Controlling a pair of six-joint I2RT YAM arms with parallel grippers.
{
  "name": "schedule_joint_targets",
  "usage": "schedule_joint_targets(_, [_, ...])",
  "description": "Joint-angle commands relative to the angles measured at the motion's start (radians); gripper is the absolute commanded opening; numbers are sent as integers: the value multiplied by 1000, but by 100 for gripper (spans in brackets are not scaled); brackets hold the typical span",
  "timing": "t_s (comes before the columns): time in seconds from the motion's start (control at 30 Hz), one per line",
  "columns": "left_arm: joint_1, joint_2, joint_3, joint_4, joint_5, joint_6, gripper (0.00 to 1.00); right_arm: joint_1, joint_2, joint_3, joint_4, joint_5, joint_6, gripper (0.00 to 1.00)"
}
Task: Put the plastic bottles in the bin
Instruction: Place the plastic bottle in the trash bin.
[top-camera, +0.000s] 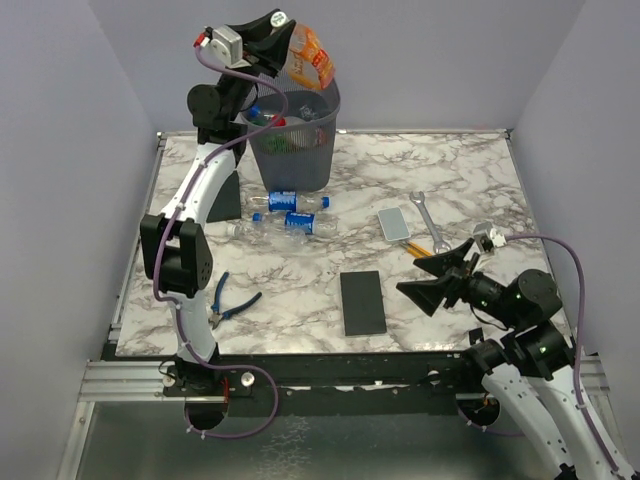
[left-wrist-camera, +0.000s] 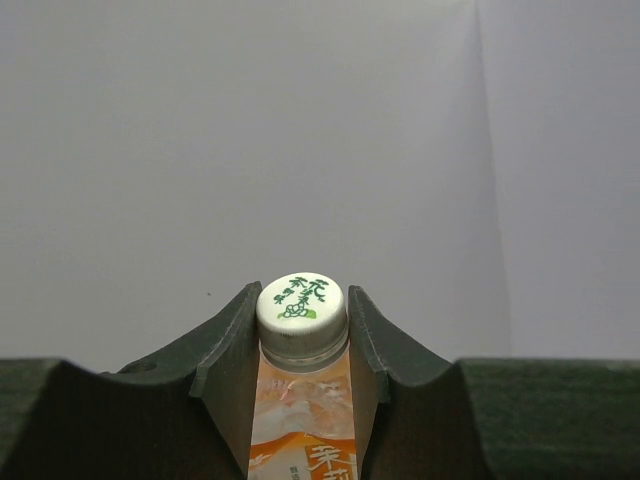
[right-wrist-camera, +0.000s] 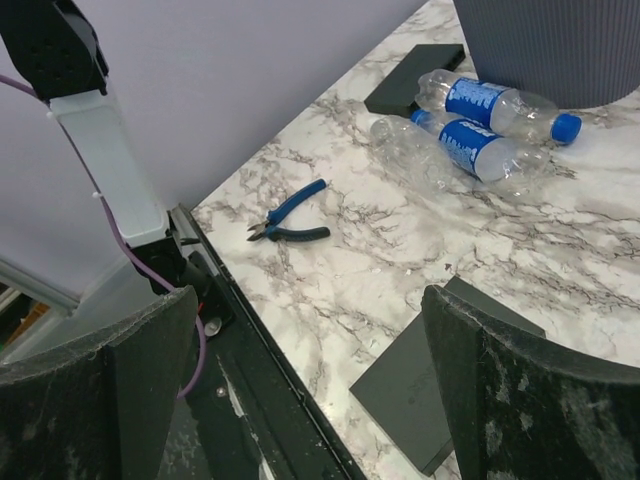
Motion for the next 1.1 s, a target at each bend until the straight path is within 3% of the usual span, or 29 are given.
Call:
schedule_joint_targets(0.0, [5, 32, -46, 85, 145, -47, 0, 20, 13, -17, -6, 35, -27, 97])
schedule_joint_targets(0.2, [5, 67, -58, 2, 184, 29, 0, 21, -2, -36, -2, 41, -19, 97])
schedule_joint_targets(0.57, [-10, 138, -47, -81, 83, 102, 1, 21, 11, -44, 1, 44, -17, 97])
schedule_joint_targets(0.67, [-25, 156, -36, -97, 52, 104, 31, 21, 19, -43, 3, 49, -17, 97])
schedule_joint_targets(0.8, [-30, 161, -26, -104, 12, 102, 58, 21, 20, -44, 1, 57, -20, 97])
schedule_joint_targets(1.07, [-32, 125, 12, -106, -41, 91, 81, 21, 19, -49, 9, 57, -17, 97])
